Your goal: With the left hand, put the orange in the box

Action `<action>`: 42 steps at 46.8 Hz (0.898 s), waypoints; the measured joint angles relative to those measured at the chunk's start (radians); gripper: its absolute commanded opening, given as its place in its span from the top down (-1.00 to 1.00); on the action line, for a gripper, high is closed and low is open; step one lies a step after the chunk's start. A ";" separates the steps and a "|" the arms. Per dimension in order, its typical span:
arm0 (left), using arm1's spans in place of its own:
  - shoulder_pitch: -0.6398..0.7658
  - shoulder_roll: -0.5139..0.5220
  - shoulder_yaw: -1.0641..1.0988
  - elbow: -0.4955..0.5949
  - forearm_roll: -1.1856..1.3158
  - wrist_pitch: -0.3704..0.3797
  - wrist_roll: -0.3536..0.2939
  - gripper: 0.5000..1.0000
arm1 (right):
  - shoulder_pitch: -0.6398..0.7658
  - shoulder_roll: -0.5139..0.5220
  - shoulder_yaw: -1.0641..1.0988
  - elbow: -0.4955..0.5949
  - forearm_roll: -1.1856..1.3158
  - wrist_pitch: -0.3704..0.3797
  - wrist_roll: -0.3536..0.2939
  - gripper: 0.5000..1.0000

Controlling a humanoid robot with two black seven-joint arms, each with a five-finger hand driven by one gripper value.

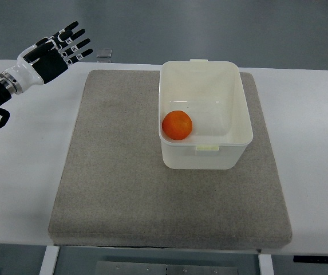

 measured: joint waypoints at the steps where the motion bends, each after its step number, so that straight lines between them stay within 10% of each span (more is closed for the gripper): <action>1: 0.001 0.000 0.000 0.004 0.000 0.000 0.000 -0.98 | 0.000 0.000 0.001 0.000 0.000 0.000 0.000 -0.70; 42: 0.005 0.013 -0.001 0.025 0.000 0.000 -0.002 -0.98 | -0.006 0.000 0.008 0.025 0.011 0.016 0.006 -0.70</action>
